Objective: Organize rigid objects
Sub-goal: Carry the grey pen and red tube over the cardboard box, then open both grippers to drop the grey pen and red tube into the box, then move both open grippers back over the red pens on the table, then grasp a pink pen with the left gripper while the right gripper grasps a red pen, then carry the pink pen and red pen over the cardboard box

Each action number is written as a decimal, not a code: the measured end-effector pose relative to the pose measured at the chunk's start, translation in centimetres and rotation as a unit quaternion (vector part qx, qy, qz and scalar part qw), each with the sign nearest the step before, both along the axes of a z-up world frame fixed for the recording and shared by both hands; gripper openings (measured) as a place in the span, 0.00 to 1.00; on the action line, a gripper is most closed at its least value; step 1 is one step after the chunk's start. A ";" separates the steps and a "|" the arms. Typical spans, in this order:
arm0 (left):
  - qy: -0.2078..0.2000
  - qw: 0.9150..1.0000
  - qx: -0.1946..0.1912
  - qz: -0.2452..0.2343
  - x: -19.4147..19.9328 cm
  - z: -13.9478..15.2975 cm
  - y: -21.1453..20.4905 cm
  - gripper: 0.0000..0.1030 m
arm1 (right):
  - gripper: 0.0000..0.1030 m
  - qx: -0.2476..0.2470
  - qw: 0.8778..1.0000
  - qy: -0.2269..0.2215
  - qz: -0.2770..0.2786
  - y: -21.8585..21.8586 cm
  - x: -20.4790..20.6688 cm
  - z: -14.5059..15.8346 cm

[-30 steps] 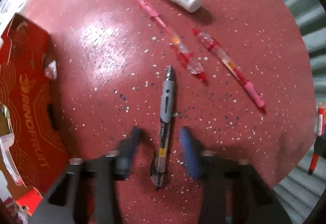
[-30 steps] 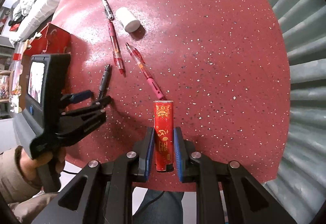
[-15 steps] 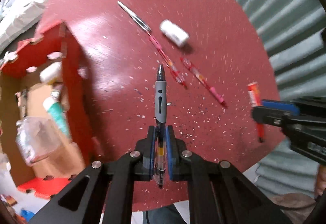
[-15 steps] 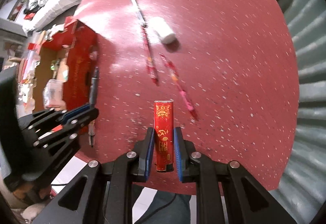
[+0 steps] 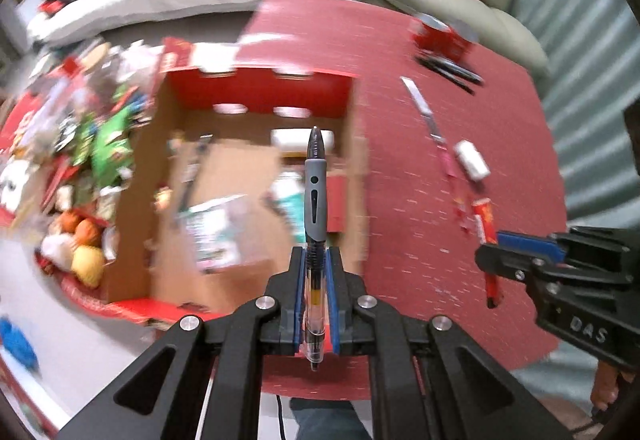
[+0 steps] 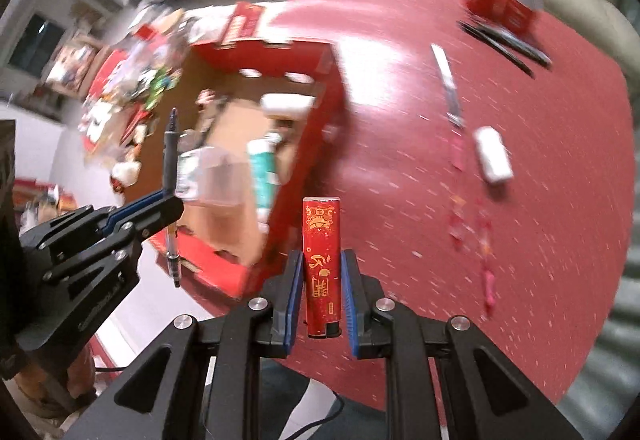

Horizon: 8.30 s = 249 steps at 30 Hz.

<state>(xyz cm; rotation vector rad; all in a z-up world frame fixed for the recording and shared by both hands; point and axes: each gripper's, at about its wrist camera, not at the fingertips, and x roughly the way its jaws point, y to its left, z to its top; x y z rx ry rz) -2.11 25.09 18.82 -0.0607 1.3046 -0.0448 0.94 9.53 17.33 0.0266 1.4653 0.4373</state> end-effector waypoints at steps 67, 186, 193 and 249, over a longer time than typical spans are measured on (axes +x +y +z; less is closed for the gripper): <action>0.054 0.997 0.041 0.030 9.2 -7.7 8.4 0.10 | 0.19 -0.077 0.992 0.039 0.087 14.5 8.1 -7.2; 0.042 0.999 -0.003 -0.034 -0.4 -1.6 -7.6 0.10 | 0.11 -0.020 0.998 0.032 -0.041 -10.9 -0.3 -3.1; 0.037 0.999 -0.005 0.003 -1.1 -1.8 -2.2 0.10 | 0.11 -0.024 0.999 0.019 -0.013 -5.5 -0.2 -2.2; 0.007 0.999 -0.044 0.030 2.7 -3.2 10.6 0.10 | 0.11 -0.078 0.994 0.001 0.082 12.3 2.2 -0.7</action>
